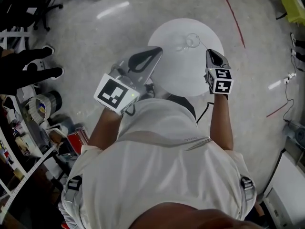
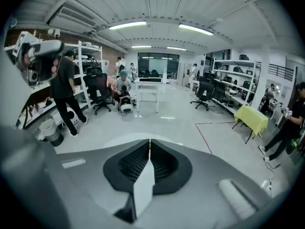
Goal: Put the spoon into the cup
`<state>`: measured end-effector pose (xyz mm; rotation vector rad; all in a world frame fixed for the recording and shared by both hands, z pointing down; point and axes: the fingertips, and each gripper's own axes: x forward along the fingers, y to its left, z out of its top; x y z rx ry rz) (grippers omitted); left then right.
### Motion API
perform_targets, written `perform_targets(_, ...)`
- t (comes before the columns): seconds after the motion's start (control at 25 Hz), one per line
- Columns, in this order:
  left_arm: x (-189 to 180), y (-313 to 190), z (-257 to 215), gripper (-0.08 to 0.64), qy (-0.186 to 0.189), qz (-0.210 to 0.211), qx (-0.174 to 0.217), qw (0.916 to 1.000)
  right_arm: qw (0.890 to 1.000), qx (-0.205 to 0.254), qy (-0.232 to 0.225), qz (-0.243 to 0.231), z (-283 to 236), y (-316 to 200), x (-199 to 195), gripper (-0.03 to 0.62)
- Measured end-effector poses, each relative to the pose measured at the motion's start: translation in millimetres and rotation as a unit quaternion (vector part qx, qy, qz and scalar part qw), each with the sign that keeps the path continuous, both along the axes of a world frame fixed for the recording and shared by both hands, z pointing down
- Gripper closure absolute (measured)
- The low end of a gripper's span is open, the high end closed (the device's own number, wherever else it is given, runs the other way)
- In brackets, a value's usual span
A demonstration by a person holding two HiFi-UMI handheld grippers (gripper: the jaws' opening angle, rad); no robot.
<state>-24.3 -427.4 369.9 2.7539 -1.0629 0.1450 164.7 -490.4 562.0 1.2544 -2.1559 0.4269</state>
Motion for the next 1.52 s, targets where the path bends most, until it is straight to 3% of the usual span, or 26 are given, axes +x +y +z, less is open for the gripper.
perform_targets(0.32,-1,-13,10,0.558,-0.007,-0.016,-0.011,0.9998,0.997,-0.051,0.046,-0.028,66,-17,-14,0.578)
perform_targets(0.68,-2,-13,11,0.558,-0.010,-0.014,-0.011,0.9998,0.997,-0.068,0.037,-0.029,81,-18,-23,0.535)
perform_targets(1.08,18,-4,-9,0.558,0.005,0.013,0.018,0.9997,0.997,0.071,-0.027,0.013,-41,-8,-3,0.586)
perform_targets(1.52,61,21,-55,0.558,0.009,0.030,0.074,0.9968,0.969,0.223,-0.109,0.023,-203,52,35,0.586)
